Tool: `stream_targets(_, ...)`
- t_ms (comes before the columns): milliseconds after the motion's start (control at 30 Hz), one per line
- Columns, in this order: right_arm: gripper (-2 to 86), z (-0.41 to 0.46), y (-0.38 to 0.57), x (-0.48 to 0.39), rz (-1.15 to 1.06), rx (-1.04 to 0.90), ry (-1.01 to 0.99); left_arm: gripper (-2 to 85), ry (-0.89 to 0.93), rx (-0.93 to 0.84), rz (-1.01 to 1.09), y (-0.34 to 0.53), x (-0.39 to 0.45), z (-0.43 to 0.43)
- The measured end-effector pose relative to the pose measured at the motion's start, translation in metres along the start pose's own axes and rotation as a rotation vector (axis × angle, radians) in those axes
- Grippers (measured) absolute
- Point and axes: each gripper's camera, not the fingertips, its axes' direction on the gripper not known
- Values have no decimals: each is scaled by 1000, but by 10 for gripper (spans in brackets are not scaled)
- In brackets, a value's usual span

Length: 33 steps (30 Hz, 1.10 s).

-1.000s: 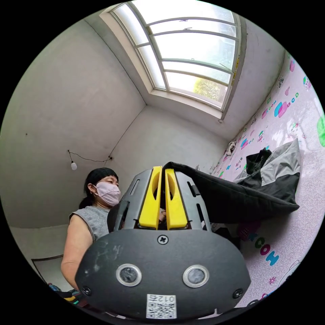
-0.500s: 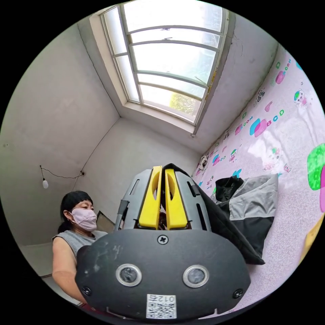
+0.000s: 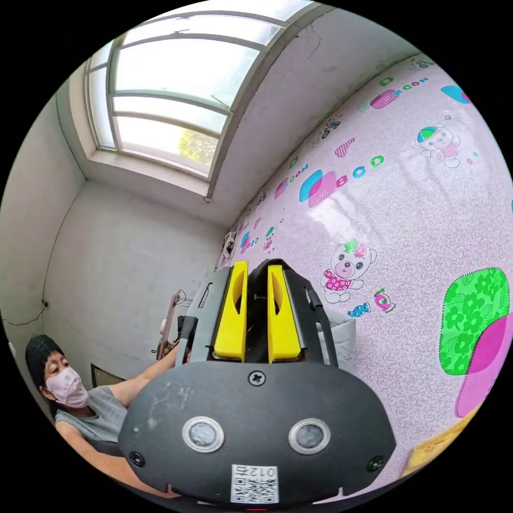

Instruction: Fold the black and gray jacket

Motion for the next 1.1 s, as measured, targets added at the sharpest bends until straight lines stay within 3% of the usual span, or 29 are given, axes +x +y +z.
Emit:
stream_targets(233,108,-12,41,82,99,62,28,109,-62,13,42,26,13,-3)
stream_targets(467,107,-84,160,123,136,-28,72,138,-219,-331,207,126,31,-18)
stream_targets(700,106,-83,201,139,129,-152,130,147,-253,-477,255,192,29,-6)
stream_targets(967,97,-58,167,146,-1,-290,391,133,-262,-417,349,191,59,17)
stream_targets(1100,94,-59,154,161,-12,-327,327,120,-265,-400,395,186,71,18)
